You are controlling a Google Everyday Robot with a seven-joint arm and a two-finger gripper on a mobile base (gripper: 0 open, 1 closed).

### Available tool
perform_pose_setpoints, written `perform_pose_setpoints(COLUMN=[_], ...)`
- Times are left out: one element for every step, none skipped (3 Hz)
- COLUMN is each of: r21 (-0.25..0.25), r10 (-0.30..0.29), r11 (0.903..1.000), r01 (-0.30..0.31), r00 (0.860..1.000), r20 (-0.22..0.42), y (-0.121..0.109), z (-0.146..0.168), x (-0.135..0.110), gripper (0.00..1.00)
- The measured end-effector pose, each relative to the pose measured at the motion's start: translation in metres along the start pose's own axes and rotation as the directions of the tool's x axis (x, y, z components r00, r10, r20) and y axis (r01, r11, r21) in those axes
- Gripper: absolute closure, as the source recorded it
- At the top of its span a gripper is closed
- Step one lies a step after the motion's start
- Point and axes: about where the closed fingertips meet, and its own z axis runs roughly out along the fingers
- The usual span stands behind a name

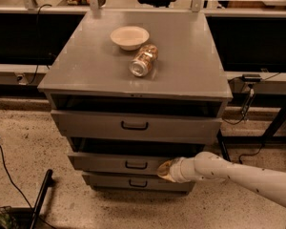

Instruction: Close middle drawer

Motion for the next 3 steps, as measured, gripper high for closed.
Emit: perform_pose_setpoints(r21=[0.009,0.017,-0.002], r10=[-0.008,-0.009,-0.014], r11=[0.9999,0.9998,0.9999], r01=[0.008,0.009,0.015], r00=[1.0,1.0,0.999], r20=[-0.004,0.004,0.042], y=[-0.009,-0.015,0.0], z=[0.005,0.011,0.008], x=[0.001,0.002,-0.002], gripper=[1.0,1.0,1.0])
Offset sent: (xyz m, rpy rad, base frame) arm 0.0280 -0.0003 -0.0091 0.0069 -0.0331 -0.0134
